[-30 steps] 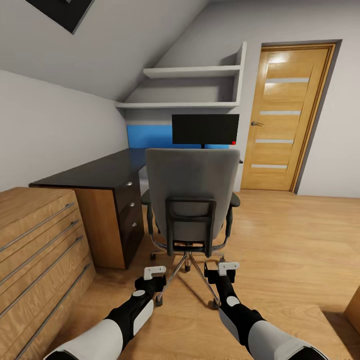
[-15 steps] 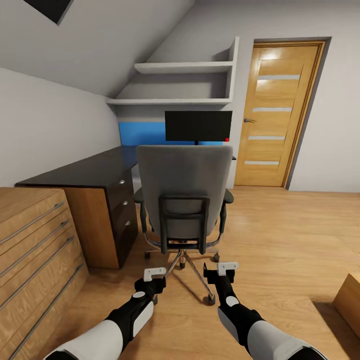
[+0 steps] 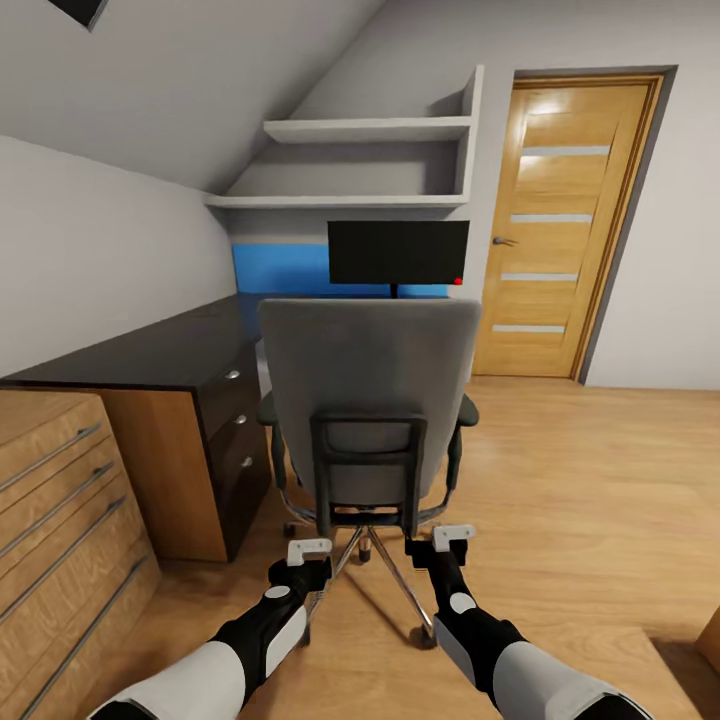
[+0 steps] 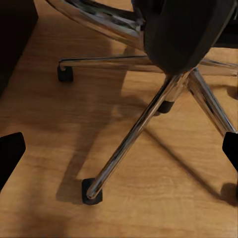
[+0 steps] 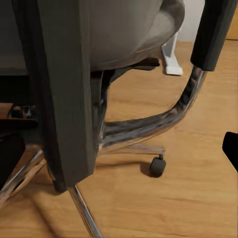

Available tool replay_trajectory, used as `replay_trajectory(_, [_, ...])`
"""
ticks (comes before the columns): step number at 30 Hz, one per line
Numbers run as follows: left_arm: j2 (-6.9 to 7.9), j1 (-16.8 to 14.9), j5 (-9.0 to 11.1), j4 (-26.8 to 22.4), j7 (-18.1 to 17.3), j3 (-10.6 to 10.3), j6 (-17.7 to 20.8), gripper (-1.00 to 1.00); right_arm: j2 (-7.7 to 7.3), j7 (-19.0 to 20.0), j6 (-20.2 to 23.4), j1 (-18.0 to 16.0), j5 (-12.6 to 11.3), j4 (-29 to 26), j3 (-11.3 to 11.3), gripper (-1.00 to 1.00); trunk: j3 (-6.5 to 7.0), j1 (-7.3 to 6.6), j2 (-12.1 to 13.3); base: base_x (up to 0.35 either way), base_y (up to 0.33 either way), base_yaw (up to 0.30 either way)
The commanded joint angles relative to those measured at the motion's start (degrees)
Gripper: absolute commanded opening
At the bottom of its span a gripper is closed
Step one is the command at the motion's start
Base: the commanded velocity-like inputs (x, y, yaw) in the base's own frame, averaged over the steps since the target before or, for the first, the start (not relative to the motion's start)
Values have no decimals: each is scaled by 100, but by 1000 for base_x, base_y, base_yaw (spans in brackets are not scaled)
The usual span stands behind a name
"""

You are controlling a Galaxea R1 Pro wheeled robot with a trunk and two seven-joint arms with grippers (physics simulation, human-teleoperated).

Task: In the bedroom, organize the workspace by keeping the computer under the desk, ensuring the monitor is on the desk, placing the keyboard on the desk next to the monitor, placing the mouse on the desk next to the keyboard, moving the folder from the swivel chair onto the desk next to the mouse, stacking the notebook on top of the folder with the pen on top of the notebook, and positioning the swivel chair next to the desk.

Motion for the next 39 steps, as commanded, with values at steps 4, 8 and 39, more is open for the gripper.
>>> replay_trajectory(4, [0, -6, 57, 9, 35, -50, -30, 100, -1, -23, -20, -3, -45, 5, 50, 100, -6, 2, -2, 321, 0, 0])
replay_trajectory(8, [0, -6, 57, 9, 38, -52, -30, 100, -1, -20, -20, -2, -42, 5, 50, 100, -6, 2, -2, 321, 0, 0])
replay_trajectory(39, [0, -6, 57, 9, 61, -50, -30, 100, -1, -25, -20, -3, -42, 5, 50, 100, 4, 2, -2, 322, 0, -6])
